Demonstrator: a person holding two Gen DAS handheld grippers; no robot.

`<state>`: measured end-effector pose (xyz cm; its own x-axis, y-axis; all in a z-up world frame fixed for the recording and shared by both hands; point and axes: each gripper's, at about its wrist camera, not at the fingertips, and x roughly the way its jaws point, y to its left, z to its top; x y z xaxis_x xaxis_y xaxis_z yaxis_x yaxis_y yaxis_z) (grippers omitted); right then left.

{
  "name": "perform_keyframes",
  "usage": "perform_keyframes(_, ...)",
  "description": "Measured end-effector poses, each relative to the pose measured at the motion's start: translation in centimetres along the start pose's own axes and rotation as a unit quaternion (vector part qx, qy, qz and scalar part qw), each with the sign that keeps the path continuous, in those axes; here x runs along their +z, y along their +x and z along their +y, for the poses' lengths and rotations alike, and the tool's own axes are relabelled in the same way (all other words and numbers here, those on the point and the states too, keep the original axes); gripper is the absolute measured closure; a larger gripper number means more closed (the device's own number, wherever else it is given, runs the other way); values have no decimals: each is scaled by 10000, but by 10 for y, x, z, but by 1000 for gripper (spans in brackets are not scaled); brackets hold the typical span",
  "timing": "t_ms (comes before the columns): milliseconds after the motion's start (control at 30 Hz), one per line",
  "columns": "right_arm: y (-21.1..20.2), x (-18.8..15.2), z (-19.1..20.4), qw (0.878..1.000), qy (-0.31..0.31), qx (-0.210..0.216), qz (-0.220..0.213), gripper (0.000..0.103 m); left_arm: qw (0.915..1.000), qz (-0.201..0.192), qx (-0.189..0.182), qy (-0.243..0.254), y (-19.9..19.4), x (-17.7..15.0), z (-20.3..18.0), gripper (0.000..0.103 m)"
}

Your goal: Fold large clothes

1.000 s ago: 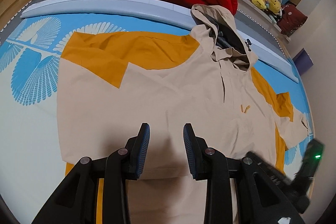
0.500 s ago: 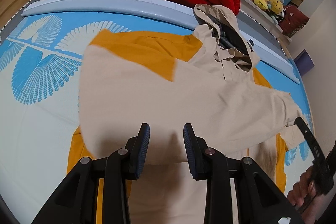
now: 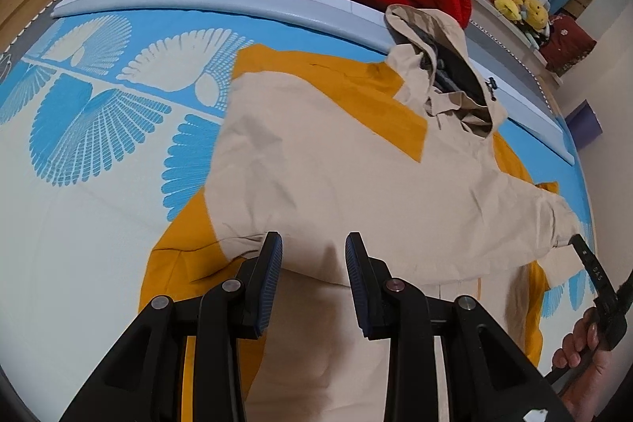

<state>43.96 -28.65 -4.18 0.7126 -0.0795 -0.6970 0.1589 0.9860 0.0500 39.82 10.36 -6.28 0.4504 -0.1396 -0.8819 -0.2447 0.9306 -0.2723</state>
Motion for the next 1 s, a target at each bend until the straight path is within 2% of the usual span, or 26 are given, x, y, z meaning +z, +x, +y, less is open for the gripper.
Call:
perform_keyframes(67,-2,0,-7,9998,124,-167,-45,89,10000,32,19,-53,1,0,3,75)
perform_keyframes(133,-1,0,-13,9994,305,-183,-6,80,9999,63,8,-109,2,0,6,75)
perform_keyframes(200,7,-4,-15,9989,422,-77,181,59,9999,89,-30,-134,3,0,7,74)
perform_keyframes(267,24,-13,-15,9956,594,243,689,48,9999,95,-40,-109,3,-1,5,75)
perform_keyframes(333,44,-26,-15,9878,759,551,1244,47,9999,103,-52,-79,3,-1,4,75)
perform_keyframes(400,67,-44,-13,9765,842,612,1886,47,9999,118,-66,-62,4,-2,3,75)
perform_keyframes(467,82,-58,-13,9691,872,530,2245,47,9999,129,-72,-46,5,-2,3,75)
perform_keyframes(533,89,-67,-14,9677,943,462,2291,47,9999,141,-79,-27,6,-2,2,74)
perform_keyframes(567,88,-66,-11,9707,864,406,2206,47,9999,148,-79,-16,6,-2,2,74)
perform_keyframes(600,87,-65,-7,9730,750,382,2147,60,9999,154,-78,-7,6,-2,2,74)
perform_keyframes(633,86,-63,-2,9749,649,464,2078,76,9998,157,-75,-3,7,-2,1,74)
perform_keyframes(667,85,-60,2,9757,595,614,2019,102,9998,162,-73,1,7,-3,1,74)
perform_keyframes(867,53,-37,7,9928,302,484,1053,102,9998,176,-70,-4,8,-2,2,74)
perform_keyframes(1000,47,-26,-5,9959,379,-129,808,99,9998,193,-61,10,9,-2,3,74)
